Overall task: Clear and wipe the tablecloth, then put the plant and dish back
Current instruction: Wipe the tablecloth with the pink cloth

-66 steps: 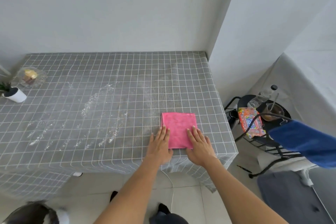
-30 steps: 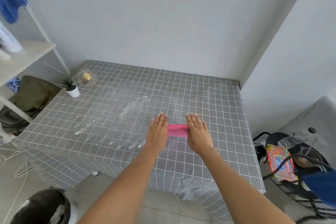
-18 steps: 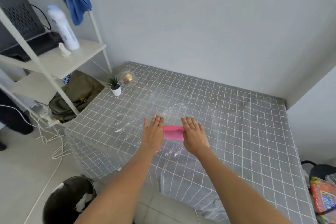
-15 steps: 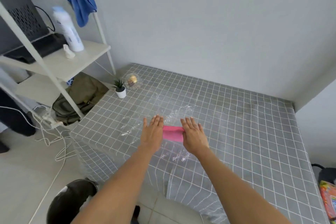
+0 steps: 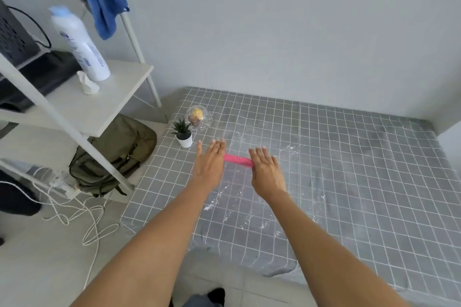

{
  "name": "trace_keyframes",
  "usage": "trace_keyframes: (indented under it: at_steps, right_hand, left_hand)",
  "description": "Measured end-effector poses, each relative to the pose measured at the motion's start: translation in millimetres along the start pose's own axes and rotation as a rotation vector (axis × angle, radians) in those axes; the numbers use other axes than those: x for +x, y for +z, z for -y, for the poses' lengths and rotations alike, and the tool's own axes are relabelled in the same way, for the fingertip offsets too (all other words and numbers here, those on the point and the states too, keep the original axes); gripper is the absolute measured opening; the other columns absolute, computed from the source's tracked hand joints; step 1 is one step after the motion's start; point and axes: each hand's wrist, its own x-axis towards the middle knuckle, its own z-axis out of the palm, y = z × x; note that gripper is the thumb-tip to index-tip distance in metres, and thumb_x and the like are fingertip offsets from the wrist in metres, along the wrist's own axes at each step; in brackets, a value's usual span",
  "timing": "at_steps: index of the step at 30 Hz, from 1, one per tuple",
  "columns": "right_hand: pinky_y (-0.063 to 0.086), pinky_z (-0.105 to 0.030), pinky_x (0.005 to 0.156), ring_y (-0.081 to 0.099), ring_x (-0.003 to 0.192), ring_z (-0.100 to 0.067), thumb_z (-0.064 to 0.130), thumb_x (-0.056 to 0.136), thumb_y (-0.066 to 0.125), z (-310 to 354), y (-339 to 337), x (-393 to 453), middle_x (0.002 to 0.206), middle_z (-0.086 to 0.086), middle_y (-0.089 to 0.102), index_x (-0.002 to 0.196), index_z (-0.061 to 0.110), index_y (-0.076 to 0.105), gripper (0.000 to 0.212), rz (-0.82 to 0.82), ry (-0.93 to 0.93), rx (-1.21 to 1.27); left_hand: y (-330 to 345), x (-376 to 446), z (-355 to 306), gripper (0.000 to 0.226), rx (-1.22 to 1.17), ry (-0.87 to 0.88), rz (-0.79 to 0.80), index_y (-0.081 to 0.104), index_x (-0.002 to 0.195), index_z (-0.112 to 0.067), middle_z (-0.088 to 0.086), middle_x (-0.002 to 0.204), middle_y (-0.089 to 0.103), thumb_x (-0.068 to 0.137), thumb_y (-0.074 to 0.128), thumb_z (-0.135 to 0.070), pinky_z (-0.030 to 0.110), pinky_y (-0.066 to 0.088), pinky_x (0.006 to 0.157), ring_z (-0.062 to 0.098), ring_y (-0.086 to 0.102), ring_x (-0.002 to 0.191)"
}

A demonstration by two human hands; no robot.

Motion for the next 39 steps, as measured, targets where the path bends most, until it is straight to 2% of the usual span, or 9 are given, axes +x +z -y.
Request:
trace_keyframes:
  at_steps: [8,12,15,18,22,26,29,33,39]
  right_hand:
    - [0.001,-0.035,0.119,-0.001,0.149,-0.019,0.008,0.099,0.034,30.9,72.1,-62.3,0.162,-0.003,0.006,0.154,0.018,0.006,0.062,0.263,0.067,0.019]
    - [0.000,-0.035,0.119,-0.004,0.149,-0.020,0.012,0.100,0.033,38.9,84.5,-82.0,0.161,-0.003,-0.004,0.154,0.018,0.002,0.062,0.304,0.100,0.023]
    - [-0.001,-0.038,0.119,-0.004,0.149,-0.021,0.028,0.100,0.029,40.3,84.8,-83.2,0.161,-0.004,-0.006,0.154,0.018,0.004,0.060,0.328,0.100,0.017]
    - [-0.007,-0.039,0.117,-0.005,0.149,-0.020,0.049,0.082,0.009,42.1,79.3,-81.4,0.161,-0.004,-0.005,0.154,0.019,0.010,0.078,0.317,0.118,0.091]
    - [-0.008,-0.038,0.117,-0.004,0.149,-0.021,0.053,0.079,0.006,47.4,77.5,-68.4,0.161,-0.006,-0.004,0.154,0.022,0.014,0.081,0.247,0.133,0.160]
    - [-0.011,-0.039,0.117,-0.015,0.147,-0.019,0.068,0.085,0.003,61.9,90.9,-43.2,0.160,-0.005,-0.013,0.154,0.024,0.006,0.082,0.197,0.162,0.129]
    - [-0.015,-0.042,0.117,-0.022,0.145,-0.019,0.069,0.089,0.007,77.1,106.4,-22.8,0.158,-0.005,-0.020,0.153,0.028,-0.004,0.077,0.185,0.189,0.076]
    - [-0.024,-0.046,0.112,-0.031,0.142,-0.020,0.076,0.087,0.010,90.7,129.6,-10.5,0.155,-0.003,-0.030,0.150,0.030,-0.018,0.083,0.196,0.253,0.058]
    - [-0.022,-0.049,0.113,-0.032,0.141,-0.020,0.078,0.085,0.009,90.8,135.4,-11.3,0.154,-0.003,-0.033,0.148,0.029,-0.023,0.085,0.172,0.259,0.000]
  left_hand:
    - [72.5,-67.6,30.4,0.071,0.081,0.128,0.195,-0.004,0.152,-0.009,0.007,0.160,-0.001,0.098,0.042,-0.020,0.052,-0.011,0.114,0.019,-0.002,0.148]
    - [91.3,-83.4,35.5,0.066,0.007,0.149,0.209,-0.004,0.152,-0.011,0.005,0.160,-0.003,0.099,0.035,-0.019,0.052,-0.009,0.114,0.018,-0.003,0.148]
    - [92.6,-84.4,36.0,0.065,-0.067,0.136,0.249,-0.006,0.152,-0.013,0.003,0.160,-0.008,0.100,0.030,-0.028,0.053,-0.008,0.114,0.016,-0.006,0.148]
    - [92.5,-83.7,41.5,0.064,-0.128,0.140,0.264,-0.008,0.152,-0.015,0.000,0.159,-0.011,0.100,0.026,-0.030,0.053,-0.009,0.116,0.013,-0.009,0.147]
    - [97.2,-82.8,59.8,0.060,-0.250,0.116,0.209,-0.007,0.151,-0.017,-0.002,0.159,-0.012,0.101,0.023,-0.030,0.045,-0.015,0.115,0.009,-0.011,0.145]
    - [108.2,-67.6,87.5,0.056,-0.357,-0.048,0.128,-0.002,0.152,-0.016,-0.002,0.159,-0.006,0.102,0.018,-0.034,0.044,-0.003,0.120,0.011,-0.005,0.147]
    - [118.8,-50.0,104.9,0.055,-0.334,-0.124,0.087,-0.002,0.152,-0.017,-0.001,0.159,-0.006,0.103,0.015,-0.035,0.043,-0.002,0.120,0.013,-0.006,0.147]
    - [138.3,-34.5,112.5,0.055,-0.277,-0.135,0.077,-0.010,0.150,-0.020,-0.001,0.159,-0.013,0.101,0.006,-0.040,0.042,-0.006,0.118,0.013,-0.013,0.146]
    - [151.7,-37.9,111.4,0.058,-0.304,-0.143,-0.034,-0.002,0.152,-0.024,-0.007,0.159,-0.006,0.098,0.004,-0.044,0.041,-0.006,0.119,0.008,-0.009,0.146]
